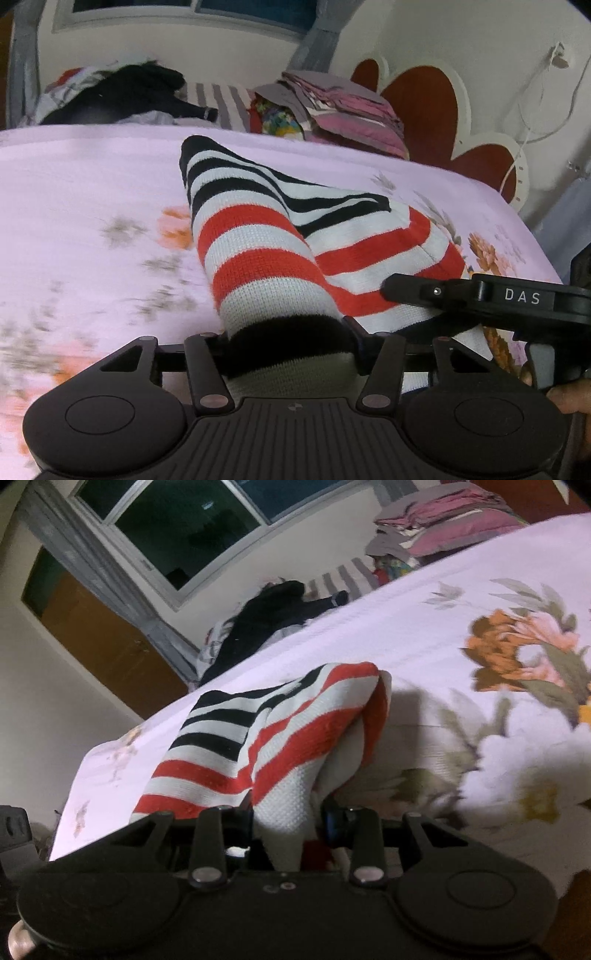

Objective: Fold small clothes

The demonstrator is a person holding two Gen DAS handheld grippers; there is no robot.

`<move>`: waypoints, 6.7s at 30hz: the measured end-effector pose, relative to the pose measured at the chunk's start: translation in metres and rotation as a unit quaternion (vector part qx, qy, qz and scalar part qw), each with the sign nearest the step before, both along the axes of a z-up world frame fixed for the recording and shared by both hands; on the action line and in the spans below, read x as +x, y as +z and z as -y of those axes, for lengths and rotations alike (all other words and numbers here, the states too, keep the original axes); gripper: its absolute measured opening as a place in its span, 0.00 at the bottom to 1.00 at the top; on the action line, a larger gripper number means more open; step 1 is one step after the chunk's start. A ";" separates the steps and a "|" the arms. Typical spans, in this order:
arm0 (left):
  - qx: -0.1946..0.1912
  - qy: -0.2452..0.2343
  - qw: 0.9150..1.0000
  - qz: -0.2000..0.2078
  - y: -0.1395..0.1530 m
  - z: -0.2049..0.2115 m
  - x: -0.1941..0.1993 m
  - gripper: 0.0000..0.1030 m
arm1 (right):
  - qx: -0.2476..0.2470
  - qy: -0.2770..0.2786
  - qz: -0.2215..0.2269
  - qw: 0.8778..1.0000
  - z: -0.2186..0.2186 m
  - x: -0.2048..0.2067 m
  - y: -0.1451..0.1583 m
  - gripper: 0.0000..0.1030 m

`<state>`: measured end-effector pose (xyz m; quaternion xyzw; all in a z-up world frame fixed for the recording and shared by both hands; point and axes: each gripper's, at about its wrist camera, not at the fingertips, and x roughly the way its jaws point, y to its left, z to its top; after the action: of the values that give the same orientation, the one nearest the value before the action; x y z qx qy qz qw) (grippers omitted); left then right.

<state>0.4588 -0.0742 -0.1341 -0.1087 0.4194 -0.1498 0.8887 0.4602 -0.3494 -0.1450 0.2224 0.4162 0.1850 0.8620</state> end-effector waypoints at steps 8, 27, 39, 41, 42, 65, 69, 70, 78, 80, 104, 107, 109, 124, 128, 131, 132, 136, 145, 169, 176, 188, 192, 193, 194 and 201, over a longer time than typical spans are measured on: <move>0.014 0.029 0.999 0.023 0.018 -0.102 -0.028 0.52 | 0.019 0.029 0.018 0.999 -0.093 -0.005 0.010 0.32; -0.001 0.069 0.997 0.031 -0.029 -0.413 -0.035 0.53 | -0.011 0.078 0.008 0.997 -0.387 0.018 -0.024 0.32; 0.041 0.090 0.992 0.072 -0.029 -0.425 -0.044 0.68 | -0.052 0.014 -0.010 0.999 -0.396 0.036 -0.035 0.52; 0.048 0.086 0.992 0.083 -0.025 -0.426 -0.038 0.68 | -0.041 0.013 -0.016 0.999 -0.394 0.038 -0.038 0.52; 0.050 0.088 0.992 0.077 -0.027 -0.426 -0.032 0.68 | -0.042 0.014 -0.018 0.999 -0.397 0.042 -0.039 0.50; 0.035 0.092 0.994 0.056 -0.027 -0.424 -0.072 0.72 | -0.106 0.026 0.033 0.994 -0.399 -0.018 -0.014 0.37; 0.046 0.083 0.995 0.032 -0.042 -0.420 -0.087 0.72 | -0.123 0.024 0.019 0.992 -0.397 -0.037 -0.027 0.33; 0.044 0.084 0.995 0.026 -0.047 -0.420 -0.087 0.72 | -0.137 0.021 0.009 0.990 -0.397 -0.037 -0.035 0.35; 0.057 0.091 0.994 0.012 -0.041 -0.415 -0.095 0.72 | -0.117 0.014 0.017 0.993 -0.398 -0.059 -0.018 0.36; 0.058 0.089 0.994 0.009 -0.039 -0.414 -0.097 0.72 | -0.121 0.016 0.022 0.992 -0.398 -0.070 -0.014 0.36; 0.110 0.090 0.989 -0.036 -0.038 -0.394 -0.109 1.00 | -0.138 -0.058 -0.032 0.988 -0.382 -0.105 -0.053 0.68; 0.151 0.116 0.982 -0.010 -0.023 -0.387 -0.121 1.00 | -0.141 -0.053 -0.030 0.988 -0.380 -0.108 -0.044 0.71; 0.172 0.137 0.976 0.003 -0.011 -0.384 -0.129 1.00 | -0.144 -0.047 -0.021 0.988 -0.379 -0.112 -0.035 0.73; 0.175 0.215 0.960 0.051 0.078 -0.355 -0.263 1.00 | -0.121 0.078 0.066 0.987 -0.338 -0.228 0.070 0.96; 0.190 0.217 0.955 0.066 0.099 -0.337 -0.315 1.00 | -0.143 0.087 0.103 0.981 -0.329 -0.275 0.099 1.00; 0.188 0.224 0.953 0.077 0.114 -0.326 -0.353 1.00 | -0.156 0.079 0.109 0.979 -0.324 -0.305 0.118 1.00; 0.187 0.228 0.952 0.083 0.120 -0.323 -0.366 1.00 | -0.162 0.069 0.110 0.978 -0.323 -0.317 0.125 1.00; 0.163 0.232 0.955 0.086 0.138 -0.317 -0.404 1.00 | -0.157 0.053 0.116 0.979 -0.314 -0.354 0.150 1.00; 0.162 0.244 0.949 0.113 0.162 -0.302 -0.468 1.00 | -0.162 0.042 0.192 0.967 -0.295 -0.420 0.192 1.00; 0.173 0.256 0.943 0.122 0.179 -0.300 -0.488 1.00 | -0.160 0.031 0.192 0.968 -0.295 -0.431 0.188 1.00; 0.175 0.255 0.944 0.118 0.179 -0.300 -0.485 1.00 | -0.158 0.031 0.189 0.969 -0.294 -0.427 0.189 1.00; 0.175 0.253 0.945 0.111 0.176 -0.300 -0.484 1.00 | -0.158 0.038 0.187 0.969 -0.298 -0.423 0.187 1.00; 0.175 0.251 0.946 0.109 0.174 -0.300 -0.484 1.00 | -0.156 0.041 0.186 0.969 -0.299 -0.424 0.186 1.00; 0.175 0.252 0.946 0.108 0.173 -0.300 -0.485 1.00 | -0.156 0.041 0.185 0.969 -0.300 -0.424 0.185 1.00; 0.175 0.252 0.946 0.107 0.173 -0.301 -0.485 1.00 | -0.156 0.043 0.185 0.969 -0.300 -0.425 0.185 1.00; 0.171 0.253 0.946 0.104 0.173 -0.304 -0.484 1.00 | -0.157 0.045 0.184 0.969 -0.303 -0.428 0.184 1.00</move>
<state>-0.0252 0.2299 0.0386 -0.0413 0.3029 0.1439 0.9412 0.0321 -0.0468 0.0388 0.0271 0.2843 0.1939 0.9385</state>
